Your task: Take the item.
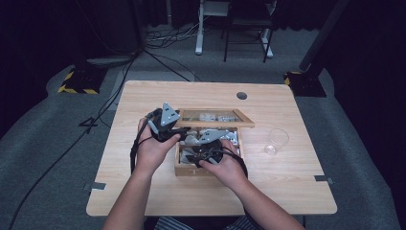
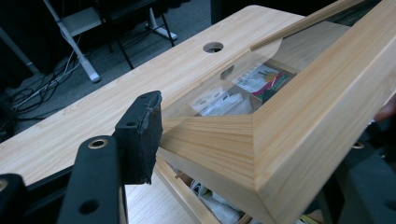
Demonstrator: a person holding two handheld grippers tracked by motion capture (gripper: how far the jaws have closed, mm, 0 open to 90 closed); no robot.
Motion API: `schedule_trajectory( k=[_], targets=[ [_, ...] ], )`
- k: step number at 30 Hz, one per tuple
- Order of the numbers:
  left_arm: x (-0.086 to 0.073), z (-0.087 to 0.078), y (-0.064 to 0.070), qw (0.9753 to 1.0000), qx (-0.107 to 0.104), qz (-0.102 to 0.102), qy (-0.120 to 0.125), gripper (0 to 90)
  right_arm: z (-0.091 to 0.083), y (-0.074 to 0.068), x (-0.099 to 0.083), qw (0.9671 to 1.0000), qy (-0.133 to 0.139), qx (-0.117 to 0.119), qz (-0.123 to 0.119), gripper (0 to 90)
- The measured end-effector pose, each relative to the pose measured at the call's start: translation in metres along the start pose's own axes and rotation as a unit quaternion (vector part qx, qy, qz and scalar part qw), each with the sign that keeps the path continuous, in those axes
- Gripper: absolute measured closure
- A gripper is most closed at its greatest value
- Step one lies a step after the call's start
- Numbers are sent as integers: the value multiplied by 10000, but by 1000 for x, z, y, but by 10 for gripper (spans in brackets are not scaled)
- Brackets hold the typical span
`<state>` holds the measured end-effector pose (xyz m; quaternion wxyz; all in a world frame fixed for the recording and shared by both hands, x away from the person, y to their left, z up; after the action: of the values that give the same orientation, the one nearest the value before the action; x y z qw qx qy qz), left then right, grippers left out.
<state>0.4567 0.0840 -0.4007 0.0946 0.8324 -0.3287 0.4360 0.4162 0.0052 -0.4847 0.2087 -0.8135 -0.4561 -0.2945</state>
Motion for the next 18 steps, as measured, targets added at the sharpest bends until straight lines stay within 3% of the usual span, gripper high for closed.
schedule_trajectory(
  k=[13, 18],
  targets=[
    [0, 1, 1, 10000, 23, 24, -24, 397, 21, -5, 3, 9999, -79, 28, -129, 614],
    [0, 1, 1, 10000, 22, 14, -9, 397, 24, -1, 2, 9997, -135, -75, -195, 660]
  ],
)
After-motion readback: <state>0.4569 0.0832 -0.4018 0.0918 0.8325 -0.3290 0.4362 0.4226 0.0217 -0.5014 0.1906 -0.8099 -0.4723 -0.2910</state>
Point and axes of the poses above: each handheld gripper's, and its own axes: z roughly forward along the jaws, x roughly out of its top, y roughly to its right, the point moved 9 cm from there along z, roughly forward along the jaws, and after that the axes turned 8 degrees about -y, right-handed, at the moved point
